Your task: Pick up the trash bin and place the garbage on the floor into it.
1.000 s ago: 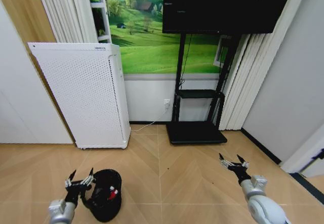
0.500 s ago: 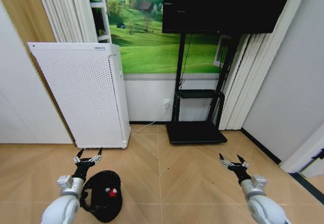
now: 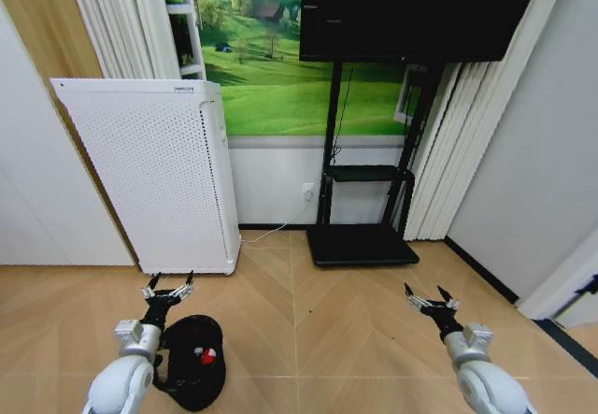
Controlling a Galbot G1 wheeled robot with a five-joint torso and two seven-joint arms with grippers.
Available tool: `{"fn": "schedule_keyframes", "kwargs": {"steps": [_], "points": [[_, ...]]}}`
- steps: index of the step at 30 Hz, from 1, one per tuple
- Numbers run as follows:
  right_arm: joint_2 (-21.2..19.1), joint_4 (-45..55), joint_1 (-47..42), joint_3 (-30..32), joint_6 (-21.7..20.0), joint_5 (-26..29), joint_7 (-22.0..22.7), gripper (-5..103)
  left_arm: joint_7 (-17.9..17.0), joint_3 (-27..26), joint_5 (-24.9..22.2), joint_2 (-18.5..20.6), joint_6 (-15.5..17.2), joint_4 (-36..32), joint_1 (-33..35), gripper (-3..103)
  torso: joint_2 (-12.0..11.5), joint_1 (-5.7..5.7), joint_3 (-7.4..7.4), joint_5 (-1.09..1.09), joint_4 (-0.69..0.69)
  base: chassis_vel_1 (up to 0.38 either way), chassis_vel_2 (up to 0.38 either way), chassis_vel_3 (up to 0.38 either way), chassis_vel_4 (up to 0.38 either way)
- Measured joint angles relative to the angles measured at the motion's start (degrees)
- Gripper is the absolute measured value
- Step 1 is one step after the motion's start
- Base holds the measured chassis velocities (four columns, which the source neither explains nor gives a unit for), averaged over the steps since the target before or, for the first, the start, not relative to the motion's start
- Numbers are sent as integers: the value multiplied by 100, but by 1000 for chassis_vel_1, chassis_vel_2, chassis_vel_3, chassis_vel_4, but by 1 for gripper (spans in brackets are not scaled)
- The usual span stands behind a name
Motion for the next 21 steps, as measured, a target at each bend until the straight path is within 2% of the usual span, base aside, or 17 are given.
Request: {"fn": "schedule_keyframes", "kwargs": {"steps": [21], "points": [[0,0,0,0,0,0,0,100,-9,-8,5,-3,6,0,10,100,490,103,386,0,0,0,0,0,0]]}}
